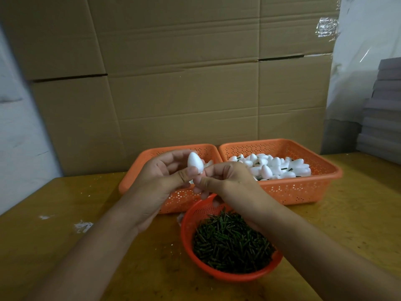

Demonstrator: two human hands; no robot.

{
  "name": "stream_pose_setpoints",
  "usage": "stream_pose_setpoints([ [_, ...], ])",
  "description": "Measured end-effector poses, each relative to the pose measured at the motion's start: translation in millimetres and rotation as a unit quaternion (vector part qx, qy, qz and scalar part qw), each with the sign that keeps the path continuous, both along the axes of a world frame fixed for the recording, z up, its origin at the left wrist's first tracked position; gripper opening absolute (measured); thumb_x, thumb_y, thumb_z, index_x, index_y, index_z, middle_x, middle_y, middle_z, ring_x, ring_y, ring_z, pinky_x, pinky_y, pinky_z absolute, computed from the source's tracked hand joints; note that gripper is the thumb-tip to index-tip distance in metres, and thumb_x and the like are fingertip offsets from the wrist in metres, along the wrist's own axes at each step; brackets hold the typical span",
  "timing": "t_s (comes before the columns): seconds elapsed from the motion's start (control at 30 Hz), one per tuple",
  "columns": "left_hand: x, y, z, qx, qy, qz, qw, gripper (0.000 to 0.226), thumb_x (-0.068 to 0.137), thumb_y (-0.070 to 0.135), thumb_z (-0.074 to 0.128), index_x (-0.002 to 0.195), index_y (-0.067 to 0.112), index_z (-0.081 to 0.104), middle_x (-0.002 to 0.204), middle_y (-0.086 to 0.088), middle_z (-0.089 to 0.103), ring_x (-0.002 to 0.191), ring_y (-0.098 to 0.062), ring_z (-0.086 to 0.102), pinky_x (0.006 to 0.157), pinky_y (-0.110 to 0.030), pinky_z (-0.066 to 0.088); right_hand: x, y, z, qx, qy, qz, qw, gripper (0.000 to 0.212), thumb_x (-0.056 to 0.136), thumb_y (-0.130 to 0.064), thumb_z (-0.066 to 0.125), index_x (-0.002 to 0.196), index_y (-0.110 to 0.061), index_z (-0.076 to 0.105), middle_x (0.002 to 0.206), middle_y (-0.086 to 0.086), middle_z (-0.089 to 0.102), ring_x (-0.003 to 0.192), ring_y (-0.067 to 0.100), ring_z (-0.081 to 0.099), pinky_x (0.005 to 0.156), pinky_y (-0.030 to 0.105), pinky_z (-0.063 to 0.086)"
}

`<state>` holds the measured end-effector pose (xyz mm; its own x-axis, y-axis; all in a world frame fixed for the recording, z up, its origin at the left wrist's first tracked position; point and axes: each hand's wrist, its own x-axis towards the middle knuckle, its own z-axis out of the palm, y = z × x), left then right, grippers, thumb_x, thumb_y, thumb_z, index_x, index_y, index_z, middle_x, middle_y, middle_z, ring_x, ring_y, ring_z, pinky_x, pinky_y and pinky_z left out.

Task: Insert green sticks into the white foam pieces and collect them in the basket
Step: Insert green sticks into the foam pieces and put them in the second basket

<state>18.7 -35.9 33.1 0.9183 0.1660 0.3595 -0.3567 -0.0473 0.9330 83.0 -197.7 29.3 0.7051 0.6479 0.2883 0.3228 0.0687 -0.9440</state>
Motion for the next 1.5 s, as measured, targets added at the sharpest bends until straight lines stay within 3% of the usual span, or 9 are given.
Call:
stream_pose_setpoints([
  [0.3, -1.9, 5.5, 1.7, -0.028, 0.022, -0.08, 0.996, 0.034, 0.08, 0.025, 0.075, 0.113, 0.019, 0.073, 0.124, -0.012, 0.071, 0.112, -0.022, 0.069, 0.086, -0.025, 0.056, 1.8, -3.3, 4.0, -0.018, 0.016, 0.046, 0.999, 0.023, 0.096, -0.012, 0.062, 0.075, -0.014, 0.069, 0.073, -0.003, 0.071, 0.062, 0.005, 0.061, 0.049, 0.017, 0.045],
  [0.47, -3.1, 2.2, 4.2, -0.008, 0.016, -0.044, 0.999, 0.038, 0.078, 0.033, 0.083, 0.114, 0.027, 0.072, 0.12, -0.008, 0.073, 0.106, -0.018, 0.071, 0.089, -0.032, 0.058, 2.9, -2.6, 3.2, 0.002, 0.023, 0.018, 1.0, 0.017, 0.094, -0.017, 0.067, 0.077, -0.015, 0.07, 0.07, -0.003, 0.072, 0.059, 0.002, 0.06, 0.048, 0.016, 0.044],
  [0.63, -2.1, -3.9, 4.1, 0.02, -0.009, 0.019, 1.0, 0.034, 0.07, 0.033, 0.086, 0.102, 0.037, 0.075, 0.112, -0.002, 0.075, 0.094, -0.013, 0.072, 0.076, -0.026, 0.059, 4.2, -1.0, 1.0, 0.013, 0.016, -0.017, 1.0, 0.016, 0.091, -0.022, 0.072, 0.077, -0.013, 0.072, 0.065, -0.004, 0.07, 0.054, 0.002, 0.059, 0.046, 0.016, 0.043],
  [0.73, -1.8, -5.0, 3.4, 0.022, -0.013, 0.036, 0.999, 0.031, 0.07, 0.03, 0.084, 0.099, 0.036, 0.075, 0.11, -0.002, 0.076, 0.094, -0.014, 0.073, 0.076, -0.027, 0.059, 3.8, -1.2, 0.6, 0.011, 0.004, -0.017, 1.0, 0.018, 0.09, -0.024, 0.072, 0.076, -0.013, 0.072, 0.066, -0.003, 0.071, 0.056, 0.002, 0.06, 0.046, 0.017, 0.044],
  [0.87, -3.0, -4.3, 4.5, 0.015, -0.01, 0.018, 1.0, 0.035, 0.065, 0.036, 0.085, 0.099, 0.036, 0.077, 0.109, -0.001, 0.077, 0.095, -0.012, 0.073, 0.075, -0.024, 0.058, 4.9, -2.7, 2.4, 0.005, 0.0, -0.002, 1.0, 0.016, 0.092, -0.016, 0.07, 0.077, -0.01, 0.073, 0.068, -0.002, 0.071, 0.059, 0.004, 0.06, 0.048, 0.018, 0.044],
  [1.1, -3.3, -0.9, 5.0, -0.042, 0.007, -0.036, 0.998, 0.036, 0.067, 0.028, 0.081, 0.102, 0.028, 0.077, 0.113, -0.011, 0.075, 0.097, -0.017, 0.072, 0.081, -0.027, 0.059, 3.7, -6.6, 7.8, -0.006, 0.01, 0.043, 0.999, 0.018, 0.094, -0.014, 0.065, 0.077, -0.014, 0.071, 0.073, -0.002, 0.072, 0.063, 0.005, 0.062, 0.05, 0.017, 0.046],
  [1.5, -4.2, -4.2, 7.1, -0.013, -0.004, 0.004, 1.0, 0.037, 0.067, 0.033, 0.088, 0.102, 0.03, 0.076, 0.114, -0.004, 0.074, 0.096, -0.014, 0.071, 0.076, -0.025, 0.058, 5.4, -4.9, 6.4, 0.005, -0.022, -0.021, 1.0, 0.015, 0.092, -0.016, 0.069, 0.083, -0.004, 0.072, 0.064, -0.003, 0.069, 0.056, 0.004, 0.058, 0.047, 0.019, 0.045],
])
